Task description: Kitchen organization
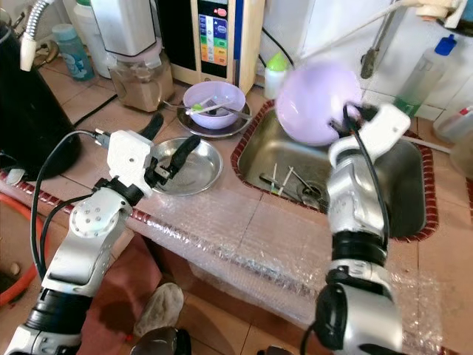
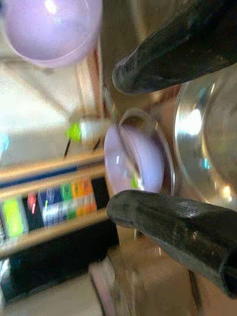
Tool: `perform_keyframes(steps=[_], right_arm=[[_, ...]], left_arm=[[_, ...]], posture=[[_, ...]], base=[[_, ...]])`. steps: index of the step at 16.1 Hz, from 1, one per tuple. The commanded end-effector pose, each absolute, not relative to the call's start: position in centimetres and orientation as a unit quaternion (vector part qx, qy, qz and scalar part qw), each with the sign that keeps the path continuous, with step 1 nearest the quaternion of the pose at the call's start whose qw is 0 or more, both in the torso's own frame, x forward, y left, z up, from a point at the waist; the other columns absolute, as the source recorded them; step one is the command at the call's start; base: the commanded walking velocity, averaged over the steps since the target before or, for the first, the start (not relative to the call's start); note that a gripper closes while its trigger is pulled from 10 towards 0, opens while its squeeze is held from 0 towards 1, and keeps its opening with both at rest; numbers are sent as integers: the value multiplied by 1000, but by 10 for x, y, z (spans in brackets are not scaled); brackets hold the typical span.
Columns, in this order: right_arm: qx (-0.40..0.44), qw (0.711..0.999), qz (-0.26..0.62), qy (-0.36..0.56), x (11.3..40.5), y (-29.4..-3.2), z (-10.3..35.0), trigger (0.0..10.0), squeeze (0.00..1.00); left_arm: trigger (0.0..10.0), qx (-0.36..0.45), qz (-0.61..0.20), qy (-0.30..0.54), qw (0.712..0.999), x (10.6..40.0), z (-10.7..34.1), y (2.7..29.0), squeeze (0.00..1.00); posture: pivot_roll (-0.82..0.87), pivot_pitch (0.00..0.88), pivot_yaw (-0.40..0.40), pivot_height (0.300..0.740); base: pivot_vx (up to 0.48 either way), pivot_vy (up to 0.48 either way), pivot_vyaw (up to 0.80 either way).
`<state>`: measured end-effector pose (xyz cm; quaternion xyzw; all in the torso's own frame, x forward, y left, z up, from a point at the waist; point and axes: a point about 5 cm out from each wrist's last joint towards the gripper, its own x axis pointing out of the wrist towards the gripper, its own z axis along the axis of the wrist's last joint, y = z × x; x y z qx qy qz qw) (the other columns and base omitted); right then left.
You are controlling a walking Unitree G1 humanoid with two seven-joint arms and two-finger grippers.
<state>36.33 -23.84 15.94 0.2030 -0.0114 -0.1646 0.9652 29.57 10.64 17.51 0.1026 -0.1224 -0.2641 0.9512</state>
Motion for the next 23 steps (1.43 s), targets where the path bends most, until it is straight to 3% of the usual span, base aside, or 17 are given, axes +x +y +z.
perform_keyframes(steps=[1, 3, 5, 6, 7, 8, 12, 18, 23], right_arm=[[189, 961, -200, 37, 357, -250, 131, 0, 0], [161, 963, -204, 78, 355, -251, 115, 0, 0], [125, 968, -183, 114, 357, -246, 106, 8980, 0], [112, 971, -172, 124, 357, -244, 104, 10000, 0], [95, 974, -156, 134, 358, -241, 102, 10000, 0], [68, 978, -134, 142, 359, -240, 98, 10000, 1000], [28, 982, -108, 154, 357, -246, 95, 10000, 1000], [-45, 987, -11, 153, 354, -222, 84, 10000, 1000], [47, 996, -24, 76, 351, -210, 90, 10000, 1000]], left_arm=[[10000, 105, -322, -92, 936, 287, 165, 96, 1000], [10000, 102, -364, -76, 923, 280, 159, 88, 1000], [10000, 106, -399, -48, 909, 275, 152, 82, 1000], [10000, 105, -405, -42, 907, 274, 150, 80, 1000], [10000, 103, -414, -32, 904, 273, 148, 78, 1000], [10000, 103, -423, -24, 900, 272, 147, 76, 1000], [10000, 95, -427, -15, 899, 275, 149, 74, 1000], [10000, 95, -428, -8, 899, 280, 148, 76, 1000], [10000, 101, -389, -25, 915, 289, 156, 87, 1000]], posture=[[55, 23, 10, 740], [53, 25, 11, 740], [51, 32, 19, 740], [51, 38, 22, 740], [49, 45, 26, 740], [48, 57, 29, 740], [48, 67, 41, 740], [36, 43, 45, 740], [54, 26, 43, 740]], base=[[0, 0, 0], [0, 0, 0], [0, 0, 0], [0, 0, 0], [0, 0, 0], [0, 0, 0], [0, 0, 0], [0, 0, 0], [0, 0, 0]])
